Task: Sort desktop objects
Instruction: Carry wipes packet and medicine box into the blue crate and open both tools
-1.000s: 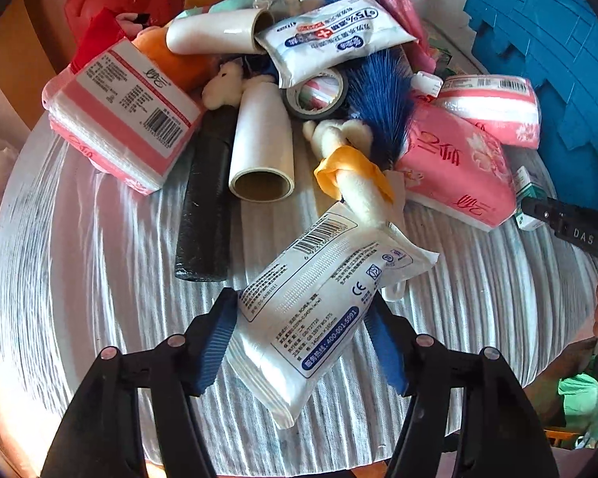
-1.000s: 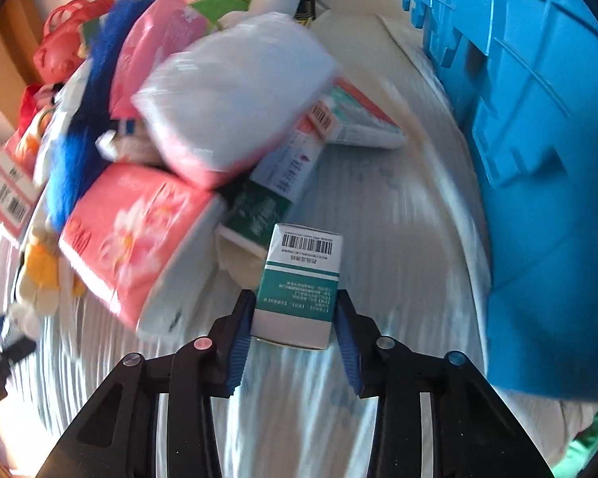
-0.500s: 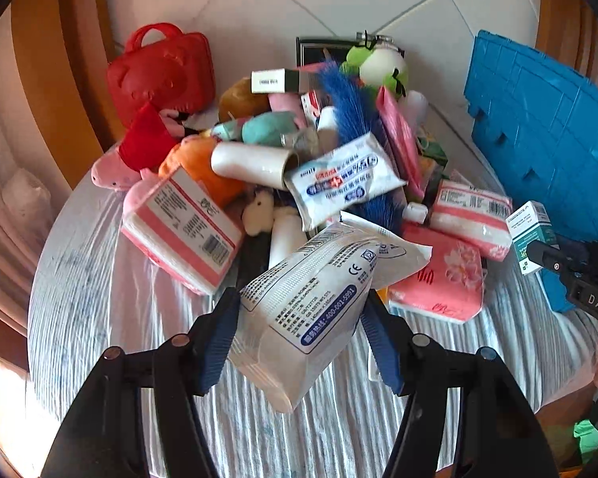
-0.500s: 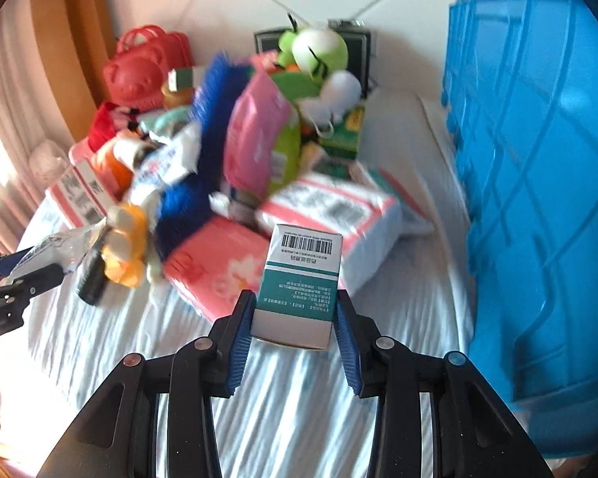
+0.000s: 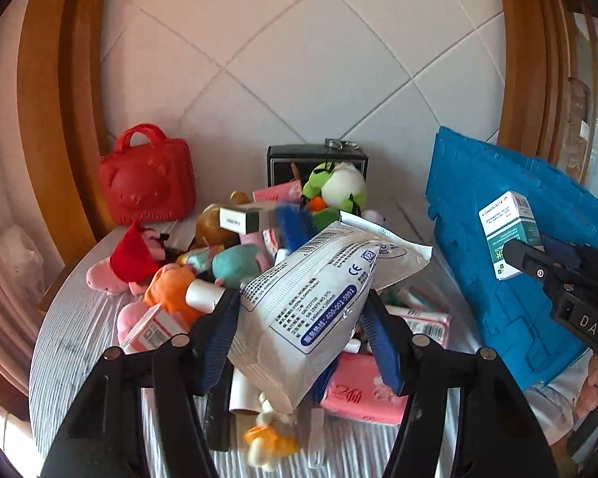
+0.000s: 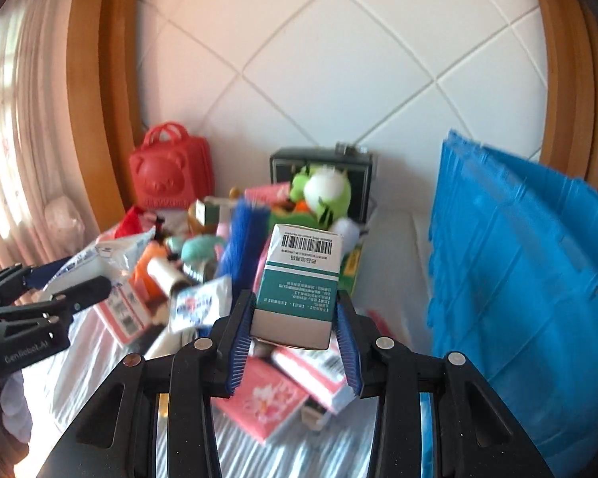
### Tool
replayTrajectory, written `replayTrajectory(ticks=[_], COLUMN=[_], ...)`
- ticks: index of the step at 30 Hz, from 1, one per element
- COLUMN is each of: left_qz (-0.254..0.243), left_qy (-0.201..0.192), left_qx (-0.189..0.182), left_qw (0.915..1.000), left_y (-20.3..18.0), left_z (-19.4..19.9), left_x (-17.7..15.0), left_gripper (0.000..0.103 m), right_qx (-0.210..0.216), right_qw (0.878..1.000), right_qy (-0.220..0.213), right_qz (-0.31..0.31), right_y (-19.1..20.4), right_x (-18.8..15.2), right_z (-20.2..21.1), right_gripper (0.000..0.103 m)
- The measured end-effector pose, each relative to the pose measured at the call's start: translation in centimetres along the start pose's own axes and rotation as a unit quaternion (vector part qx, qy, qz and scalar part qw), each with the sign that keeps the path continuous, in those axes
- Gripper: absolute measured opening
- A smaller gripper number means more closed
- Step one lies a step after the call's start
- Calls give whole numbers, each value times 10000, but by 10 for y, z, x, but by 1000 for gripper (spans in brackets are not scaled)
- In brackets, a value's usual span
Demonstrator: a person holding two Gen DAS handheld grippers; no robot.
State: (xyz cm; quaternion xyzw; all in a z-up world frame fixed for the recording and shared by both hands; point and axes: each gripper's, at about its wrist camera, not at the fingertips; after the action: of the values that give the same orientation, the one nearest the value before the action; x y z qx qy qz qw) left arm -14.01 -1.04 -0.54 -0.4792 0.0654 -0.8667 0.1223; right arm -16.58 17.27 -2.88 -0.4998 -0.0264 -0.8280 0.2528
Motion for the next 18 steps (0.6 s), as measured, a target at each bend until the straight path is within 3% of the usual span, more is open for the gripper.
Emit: replayTrajectory(ticks=[10, 18], left_qz=[-261, -630], left_qy=[-637, -679], left_qx=[-674, -1365], left_qw=[9953, 9863], left_y=[-94, -206], left_z=[22, 27], left_x=[42, 51], left_gripper=[61, 61], right_qx=[-935, -1920], right_qw=[9917, 9765], right_qy=[-857, -892], right_qz=[-190, -408], right_y=[-63, -151], right_x=[27, 18], right_z=[68, 106], right_gripper=[39, 39])
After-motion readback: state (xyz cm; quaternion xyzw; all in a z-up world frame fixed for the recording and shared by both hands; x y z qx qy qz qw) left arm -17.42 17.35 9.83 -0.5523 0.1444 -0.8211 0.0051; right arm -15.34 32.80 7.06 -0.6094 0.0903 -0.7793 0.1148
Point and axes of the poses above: each gripper's, at about its wrist camera, not at the fingertips, and z roughly against the way its jaws point, y to its left, x to its top, and after that the axes turned 14 degrees about z, right-handed
